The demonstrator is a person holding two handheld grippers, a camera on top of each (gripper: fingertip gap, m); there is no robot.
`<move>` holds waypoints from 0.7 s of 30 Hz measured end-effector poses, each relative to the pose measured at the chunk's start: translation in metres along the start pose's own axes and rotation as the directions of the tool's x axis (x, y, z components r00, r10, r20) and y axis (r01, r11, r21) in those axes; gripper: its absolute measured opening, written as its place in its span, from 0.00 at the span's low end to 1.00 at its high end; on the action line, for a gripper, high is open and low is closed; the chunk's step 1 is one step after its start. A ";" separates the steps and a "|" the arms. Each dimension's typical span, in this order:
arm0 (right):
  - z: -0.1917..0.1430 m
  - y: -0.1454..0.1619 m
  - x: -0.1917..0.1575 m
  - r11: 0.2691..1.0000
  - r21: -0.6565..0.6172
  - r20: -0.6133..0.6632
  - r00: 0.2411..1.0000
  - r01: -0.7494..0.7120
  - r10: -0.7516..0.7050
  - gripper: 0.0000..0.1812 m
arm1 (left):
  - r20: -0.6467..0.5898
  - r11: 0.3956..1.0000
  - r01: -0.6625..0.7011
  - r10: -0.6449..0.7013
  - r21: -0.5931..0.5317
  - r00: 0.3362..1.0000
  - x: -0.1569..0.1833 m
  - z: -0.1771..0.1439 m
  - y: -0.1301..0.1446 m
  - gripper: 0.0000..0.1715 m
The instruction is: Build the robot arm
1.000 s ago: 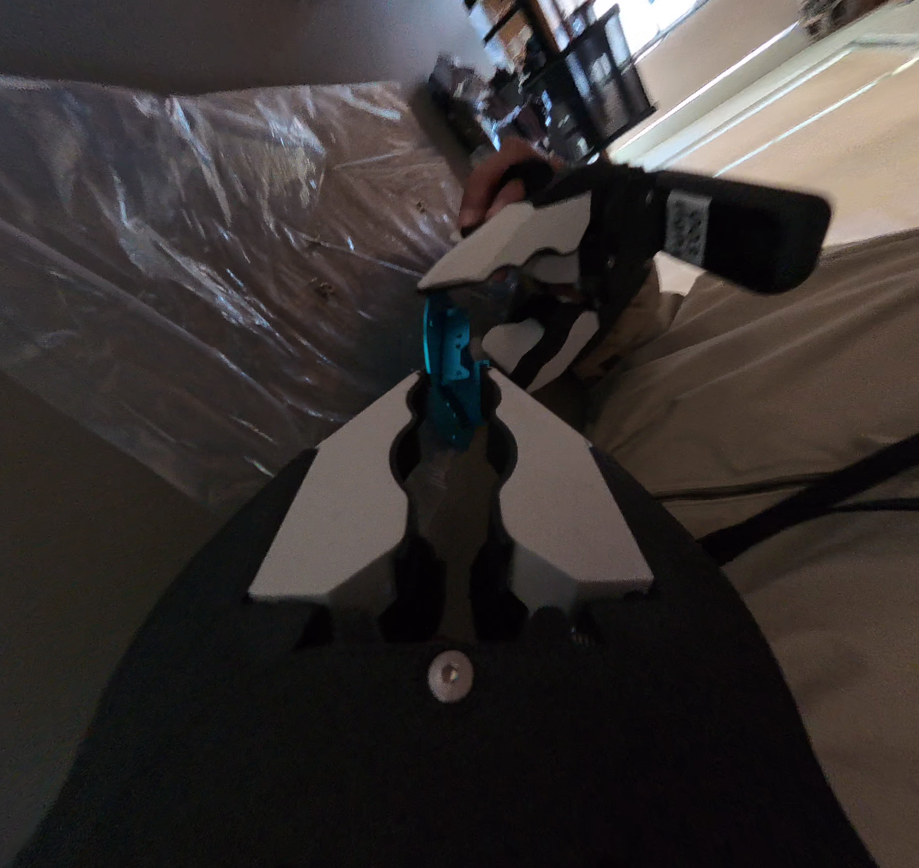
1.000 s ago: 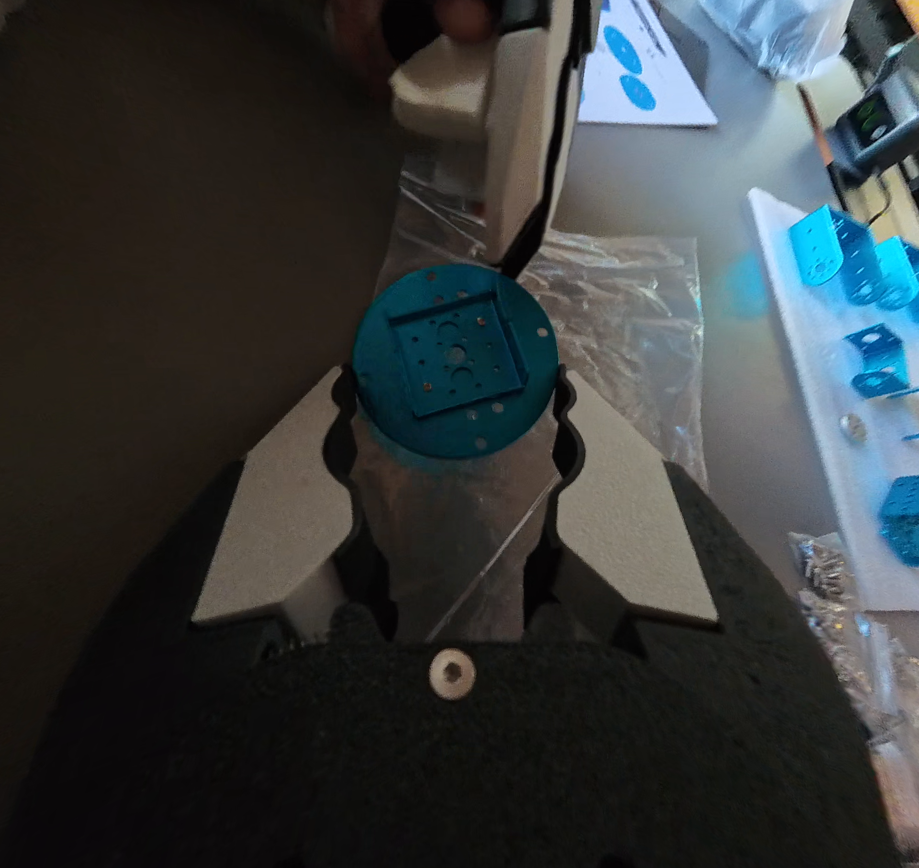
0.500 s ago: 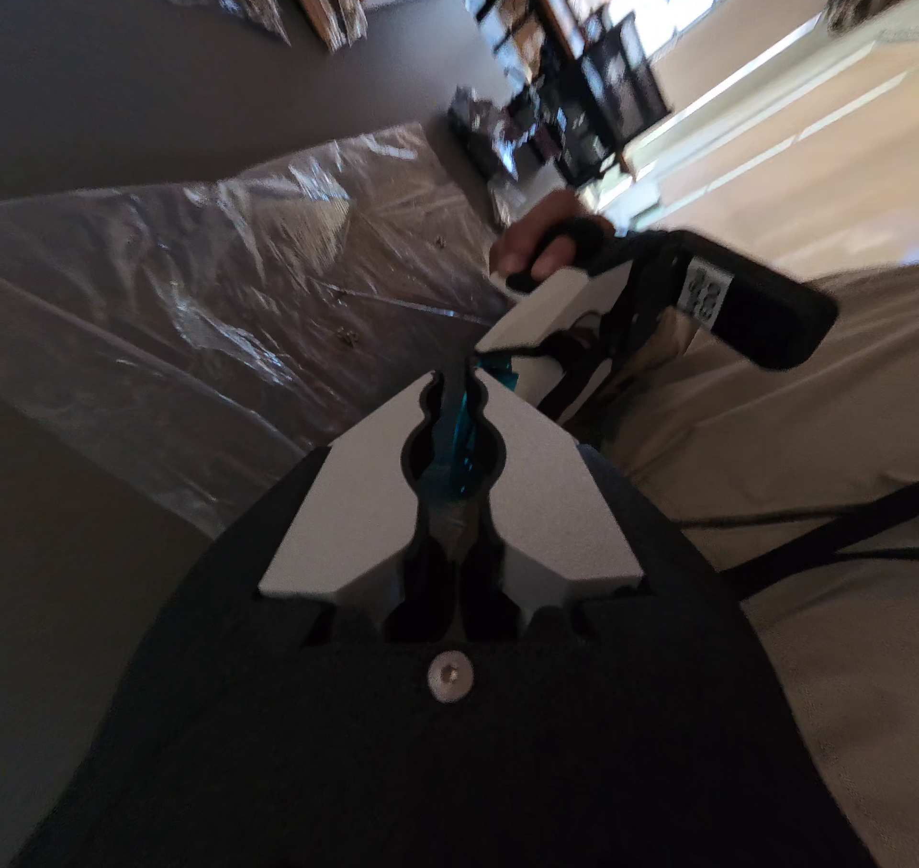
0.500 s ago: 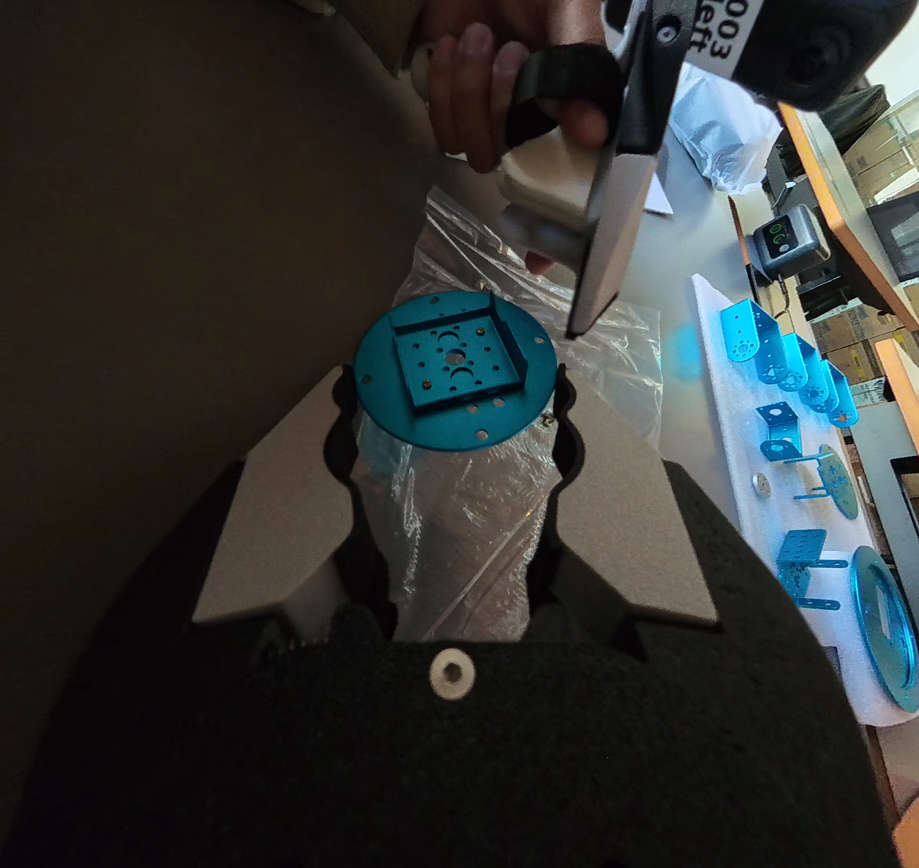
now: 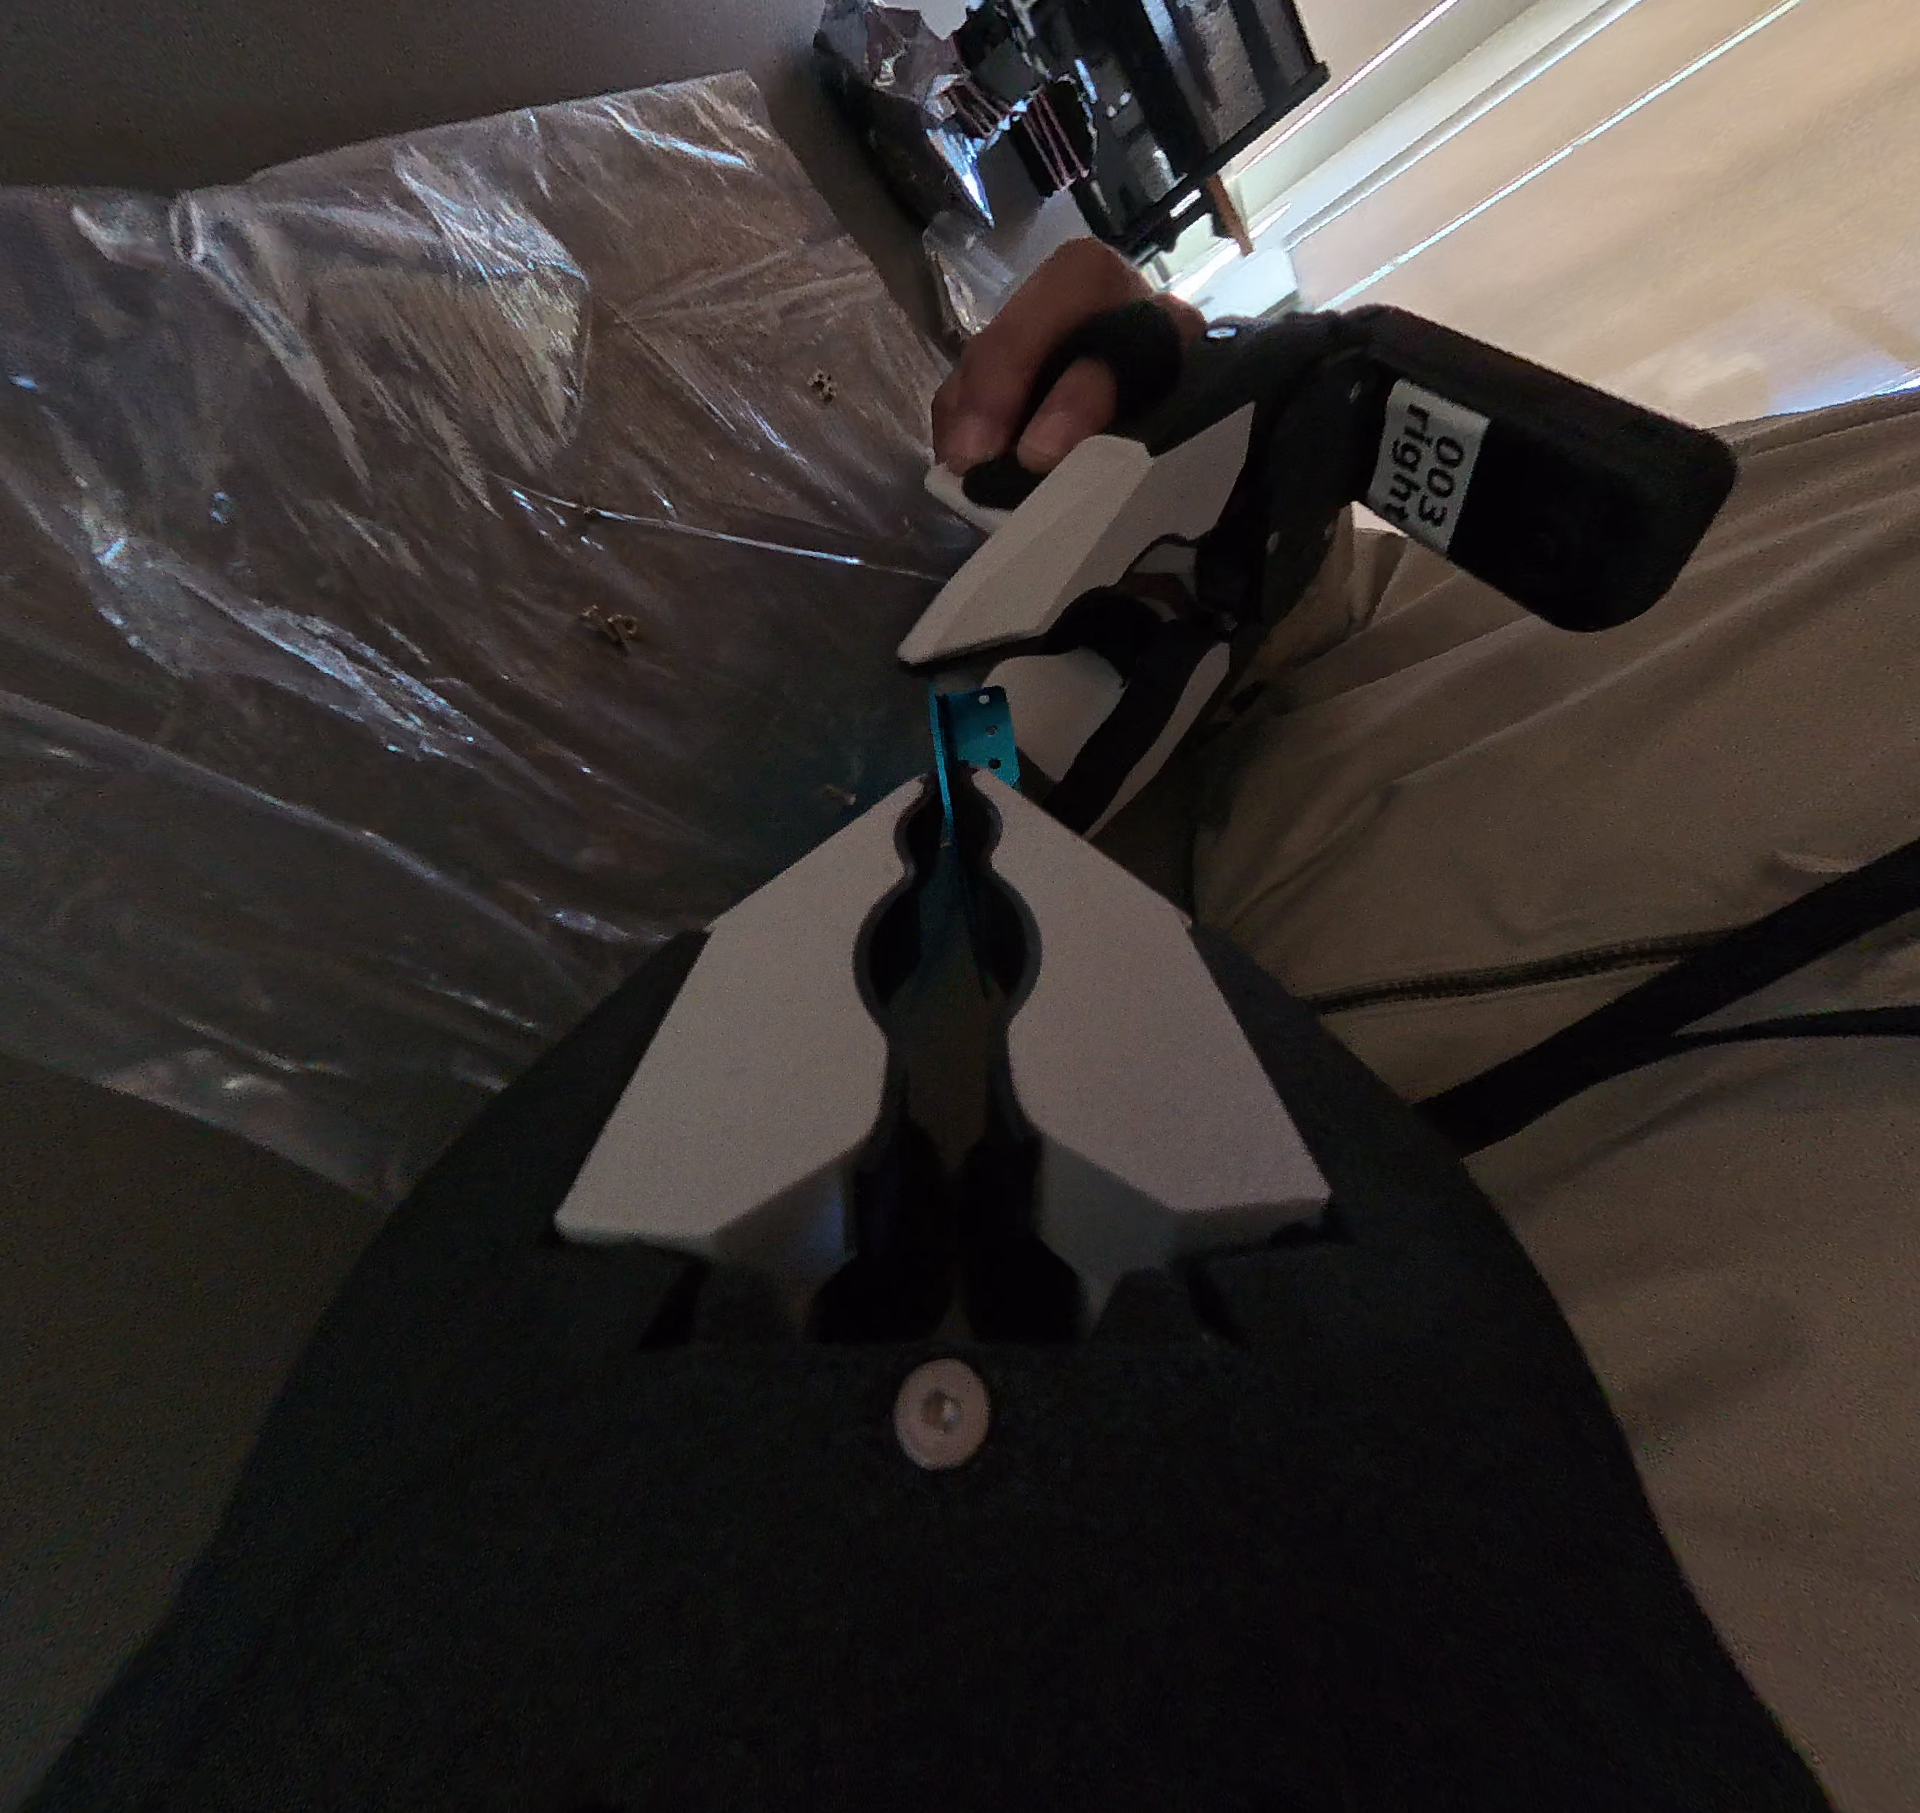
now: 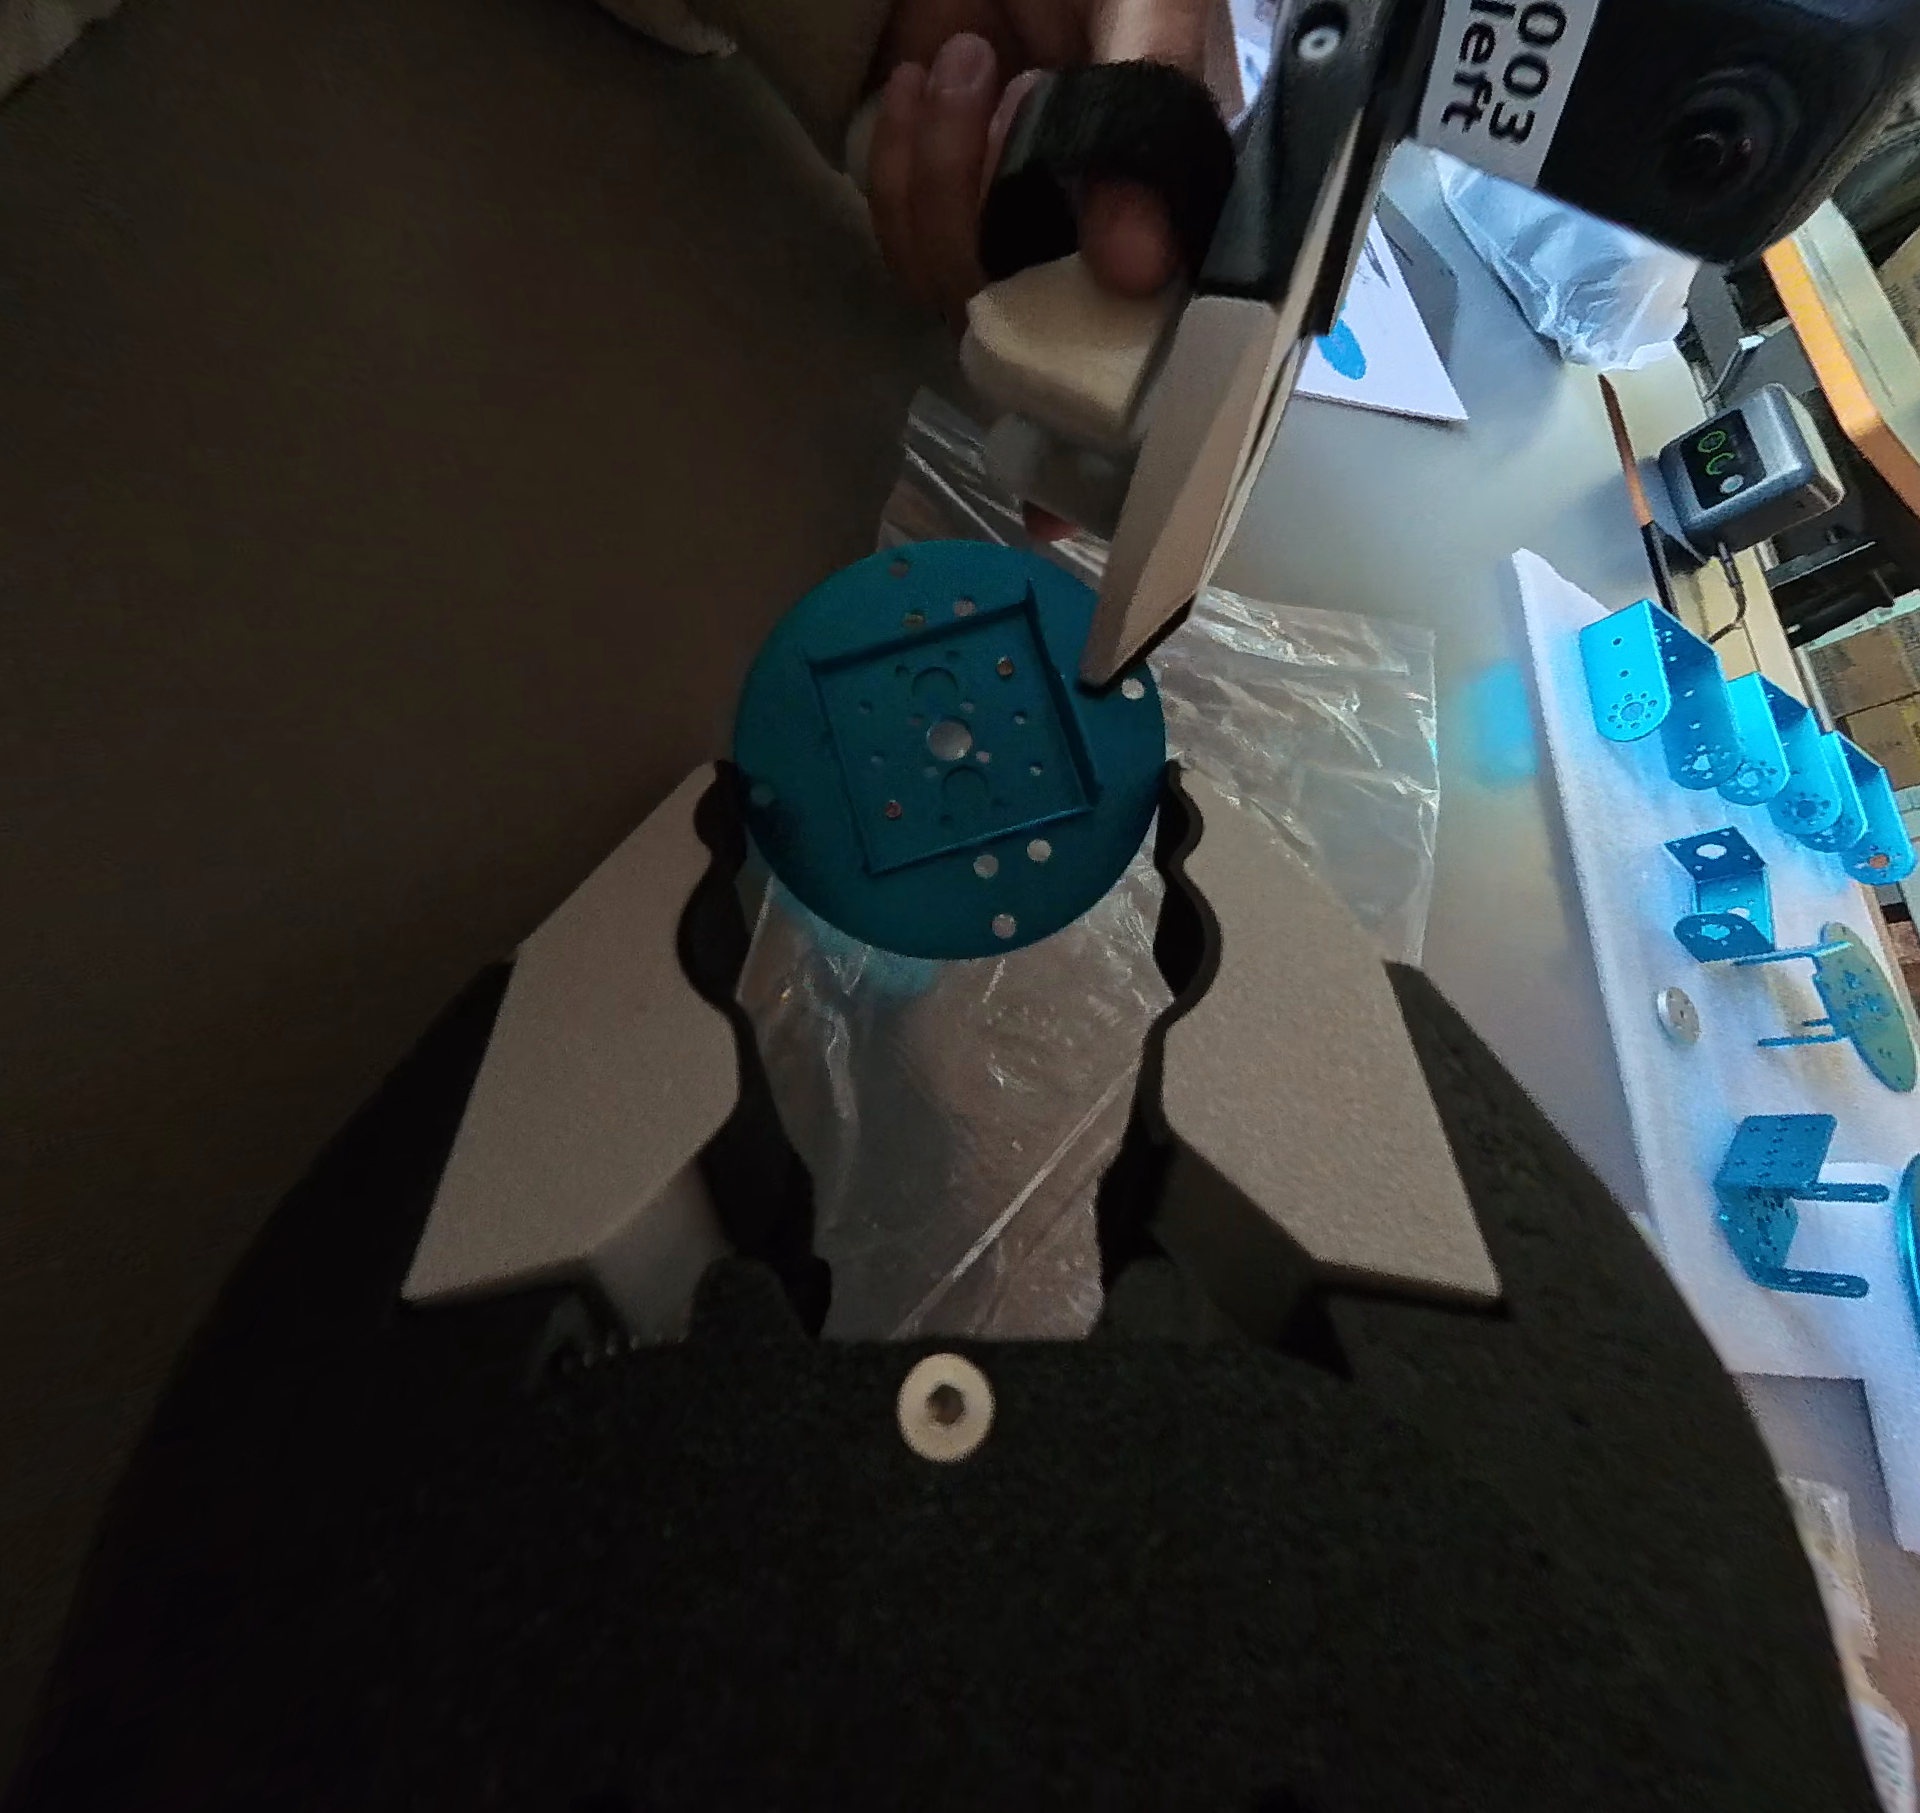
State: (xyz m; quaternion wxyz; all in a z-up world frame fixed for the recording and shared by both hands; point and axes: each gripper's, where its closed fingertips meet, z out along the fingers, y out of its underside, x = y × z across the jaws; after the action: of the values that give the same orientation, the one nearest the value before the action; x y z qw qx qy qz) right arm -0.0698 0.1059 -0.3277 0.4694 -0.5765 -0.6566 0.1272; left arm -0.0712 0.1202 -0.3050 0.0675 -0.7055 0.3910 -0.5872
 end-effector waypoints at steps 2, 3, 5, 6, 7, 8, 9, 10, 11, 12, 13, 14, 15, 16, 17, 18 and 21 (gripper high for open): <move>0.000 -0.001 0.002 1.000 0.006 -0.014 1.000 -0.016 0.016 0.43 | 0.024 0.999 -0.036 0.036 0.004 0.999 0.001 -0.002 -0.001 0.00; -0.002 -0.003 0.006 0.999 0.019 -0.040 0.998 -0.037 0.038 0.41 | 0.023 0.999 -0.047 0.046 0.017 0.999 0.005 -0.006 -0.003 0.00; -0.015 -0.017 0.018 0.986 0.121 -0.077 0.989 -0.113 0.123 0.36 | 0.021 0.995 -0.032 0.030 0.093 0.999 0.013 -0.025 -0.011 0.00; -0.024 -0.022 0.027 0.972 0.165 -0.096 0.978 -0.170 0.187 0.33 | 0.032 0.989 -0.016 0.011 0.150 0.999 0.015 -0.040 -0.015 0.00; -0.031 -0.025 0.032 0.958 0.186 -0.086 0.967 -0.220 0.238 0.28 | 0.045 0.978 -0.002 -0.008 0.209 0.999 0.017 -0.058 -0.018 0.00; -0.035 -0.025 0.033 0.945 0.178 -0.058 0.956 -0.274 0.288 0.21 | 0.065 0.963 0.010 -0.029 0.268 0.997 0.017 -0.076 -0.020 0.00; -0.034 -0.022 0.031 0.936 0.147 -0.021 0.945 -0.321 0.327 0.14 | 0.098 0.945 0.019 -0.053 0.325 0.994 0.015 -0.093 -0.020 0.00; -0.029 -0.017 0.028 0.931 0.100 0.003 0.936 -0.351 0.352 0.13 | 0.134 0.927 0.021 -0.077 0.376 0.988 0.012 -0.108 -0.019 0.00; -0.022 -0.010 0.027 0.928 0.045 -0.001 0.929 -0.369 0.370 0.12 | 0.162 0.908 0.019 -0.095 0.419 0.982 0.011 -0.120 -0.017 0.00; -0.014 -0.002 0.026 0.929 -0.016 -0.015 0.929 -0.370 0.369 0.09 | 0.178 0.889 0.017 -0.110 0.458 0.978 0.010 -0.128 -0.016 0.00; -0.006 0.003 0.021 0.932 -0.068 0.000 0.934 -0.356 0.357 0.08 | 0.185 0.873 0.015 -0.119 0.487 0.976 0.011 -0.133 -0.014 0.00; 0.000 0.007 0.015 0.931 -0.112 0.018 0.936 -0.348 0.352 0.06 | 0.187 0.863 0.012 -0.123 0.505 0.975 0.012 -0.134 -0.011 0.00; 0.005 0.012 0.011 0.927 -0.154 0.028 0.936 -0.342 0.350 0.05 | 0.190 0.856 0.012 -0.128 0.517 0.973 0.012 -0.132 -0.009 0.00; 0.008 0.014 0.007 0.921 -0.184 0.049 0.933 -0.343 0.357 0.06 | 0.196 0.849 0.013 -0.136 0.528 0.971 0.012 -0.130 -0.007 0.00; 0.010 0.016 0.004 0.914 -0.201 0.061 0.927 -0.352 0.370 0.06 | 0.196 0.844 0.016 -0.142 0.536 0.970 0.011 -0.127 -0.005 0.00; 0.010 0.017 0.004 0.909 -0.206 0.064 0.922 -0.363 0.383 0.06 | 0.190 0.844 0.019 -0.143 0.537 0.971 0.011 -0.123 -0.003 0.00; 0.009 0.017 0.007 0.909 -0.192 0.050 0.921 -0.370 0.386 0.04 | 0.191 0.845 0.028 -0.153 0.534 0.970 0.008 -0.117 0.002 0.00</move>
State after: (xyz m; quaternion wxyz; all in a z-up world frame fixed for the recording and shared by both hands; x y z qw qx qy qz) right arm -0.0648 0.1203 -0.3413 0.3532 -0.7264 -0.5609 0.1815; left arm -0.1749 0.1564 -0.2643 0.2743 -0.7397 0.1708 -0.5903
